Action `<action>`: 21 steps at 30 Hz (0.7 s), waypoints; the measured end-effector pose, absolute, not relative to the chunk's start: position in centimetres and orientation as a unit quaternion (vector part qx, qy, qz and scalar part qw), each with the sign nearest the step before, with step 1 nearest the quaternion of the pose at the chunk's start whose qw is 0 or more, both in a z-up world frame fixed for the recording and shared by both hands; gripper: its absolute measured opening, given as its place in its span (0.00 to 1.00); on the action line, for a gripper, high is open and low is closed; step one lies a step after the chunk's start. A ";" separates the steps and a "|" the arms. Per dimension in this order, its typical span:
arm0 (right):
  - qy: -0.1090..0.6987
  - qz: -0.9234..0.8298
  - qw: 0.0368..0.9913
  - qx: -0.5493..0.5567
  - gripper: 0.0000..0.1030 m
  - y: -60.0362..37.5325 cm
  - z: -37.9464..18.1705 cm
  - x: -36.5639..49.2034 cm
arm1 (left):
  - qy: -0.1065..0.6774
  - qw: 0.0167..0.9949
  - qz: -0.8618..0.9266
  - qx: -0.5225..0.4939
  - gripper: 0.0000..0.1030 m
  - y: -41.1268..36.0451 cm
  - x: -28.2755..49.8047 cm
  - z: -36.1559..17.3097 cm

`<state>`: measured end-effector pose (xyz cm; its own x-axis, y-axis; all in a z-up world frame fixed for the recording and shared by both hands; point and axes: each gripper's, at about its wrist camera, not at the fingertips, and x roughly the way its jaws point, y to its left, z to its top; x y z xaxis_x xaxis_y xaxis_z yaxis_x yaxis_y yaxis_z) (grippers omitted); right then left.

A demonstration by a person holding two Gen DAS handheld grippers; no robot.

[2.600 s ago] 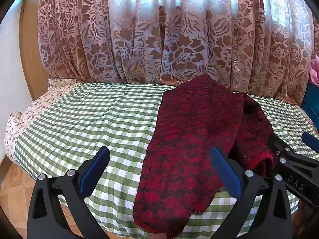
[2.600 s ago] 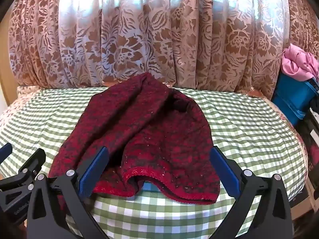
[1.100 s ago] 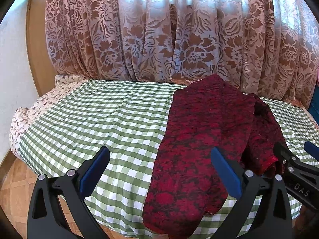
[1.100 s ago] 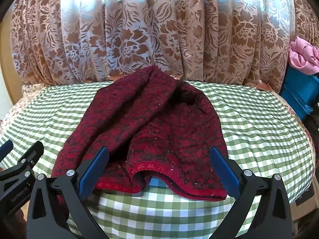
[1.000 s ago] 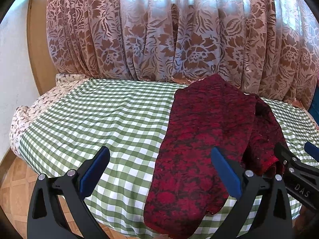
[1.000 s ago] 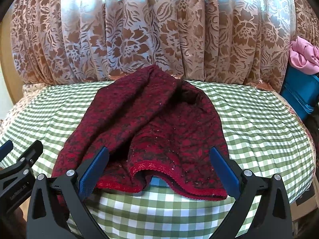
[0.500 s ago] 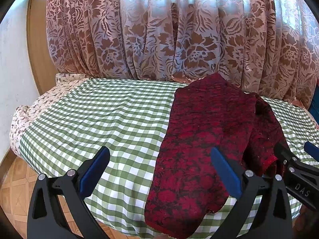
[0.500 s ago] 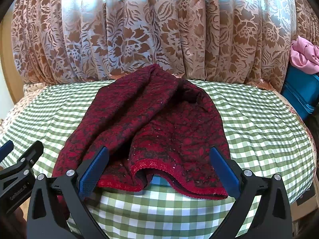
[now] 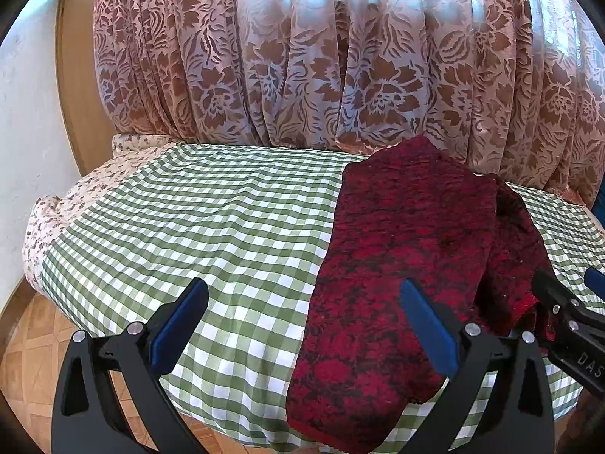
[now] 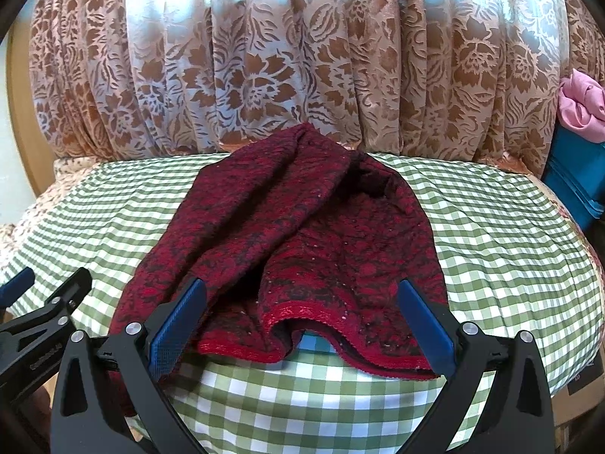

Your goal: Fold small clothes

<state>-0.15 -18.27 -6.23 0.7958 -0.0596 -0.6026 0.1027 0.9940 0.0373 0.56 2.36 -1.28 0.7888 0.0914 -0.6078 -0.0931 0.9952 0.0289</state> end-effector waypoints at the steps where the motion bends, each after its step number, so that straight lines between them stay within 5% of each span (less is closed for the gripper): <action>1: 0.316 -0.041 0.947 0.034 0.97 -18.2 -6.2 -0.2 | 0.322 0.945 0.049 -0.001 0.98 2.4 0.6 -1.3; 21: 0.335 0.000 0.937 0.103 0.97 -20.5 -6.4 1.2 | 0.356 0.934 0.003 0.030 0.98 3.5 1.7 -3.6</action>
<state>1.22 -20.50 -6.43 0.7759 0.0695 -0.6270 0.0685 0.9787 0.1933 1.65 3.51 -3.61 0.7471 0.0266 -0.6642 0.0160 0.9982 0.0579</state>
